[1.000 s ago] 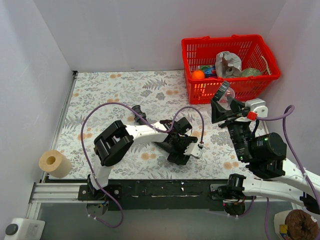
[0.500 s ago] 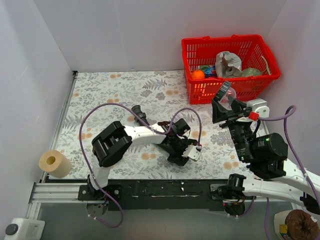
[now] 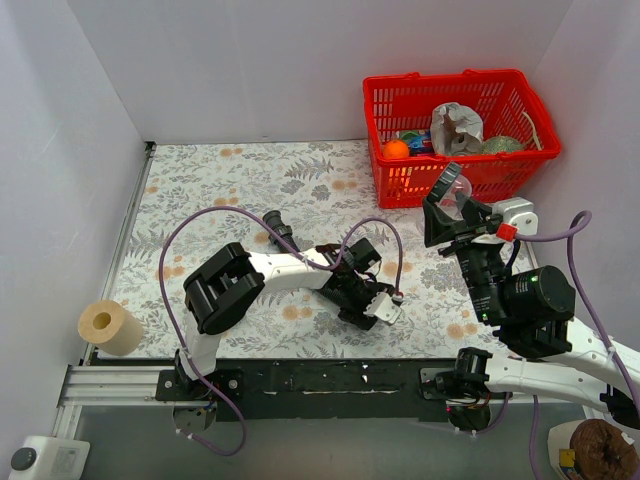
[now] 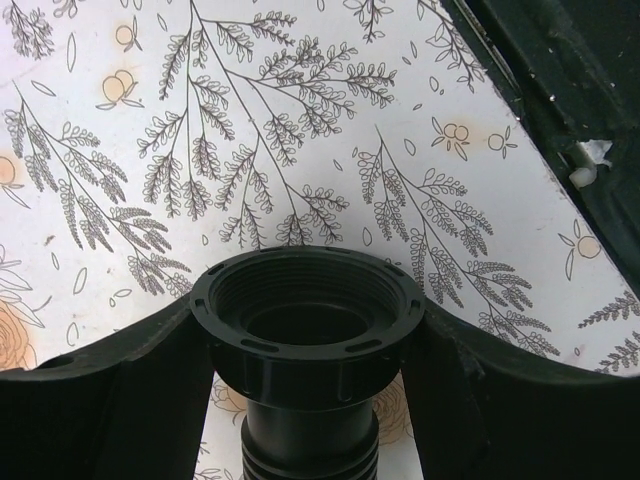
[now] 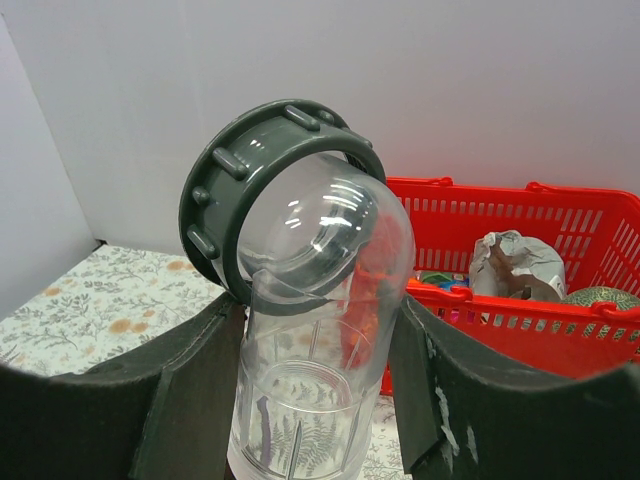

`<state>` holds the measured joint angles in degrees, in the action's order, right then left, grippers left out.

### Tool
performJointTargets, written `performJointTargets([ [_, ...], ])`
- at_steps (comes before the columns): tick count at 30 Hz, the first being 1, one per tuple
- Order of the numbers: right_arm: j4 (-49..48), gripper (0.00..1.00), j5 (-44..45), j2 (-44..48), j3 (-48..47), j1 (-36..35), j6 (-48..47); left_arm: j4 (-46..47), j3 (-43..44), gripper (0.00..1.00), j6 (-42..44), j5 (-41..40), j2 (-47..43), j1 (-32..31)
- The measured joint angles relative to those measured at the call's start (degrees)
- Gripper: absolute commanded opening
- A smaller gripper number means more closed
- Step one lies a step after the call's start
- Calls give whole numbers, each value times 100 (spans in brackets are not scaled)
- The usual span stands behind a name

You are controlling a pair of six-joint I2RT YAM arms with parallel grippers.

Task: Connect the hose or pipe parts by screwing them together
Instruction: Pick up the pipeline from the center of the board.

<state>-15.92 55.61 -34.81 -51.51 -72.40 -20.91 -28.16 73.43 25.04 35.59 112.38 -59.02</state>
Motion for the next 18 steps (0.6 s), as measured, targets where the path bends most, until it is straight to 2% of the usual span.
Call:
performJointTargets([
  [7, 74, 1, 0, 0, -2, 0, -2, 83, -70, 47, 76, 7, -28, 0],
  [12, 129, 1, -2, -2, -2, 0, 2, 105, -76, 32, 74, 11, -33, 0],
  [14, 144, 1, 0, -2, -2, 0, 0, 133, -81, 29, 48, 17, -33, 0],
  [18, 151, 1, 35, 0, -2, 0, -15, 291, -81, 14, -164, -2, -33, 2],
])
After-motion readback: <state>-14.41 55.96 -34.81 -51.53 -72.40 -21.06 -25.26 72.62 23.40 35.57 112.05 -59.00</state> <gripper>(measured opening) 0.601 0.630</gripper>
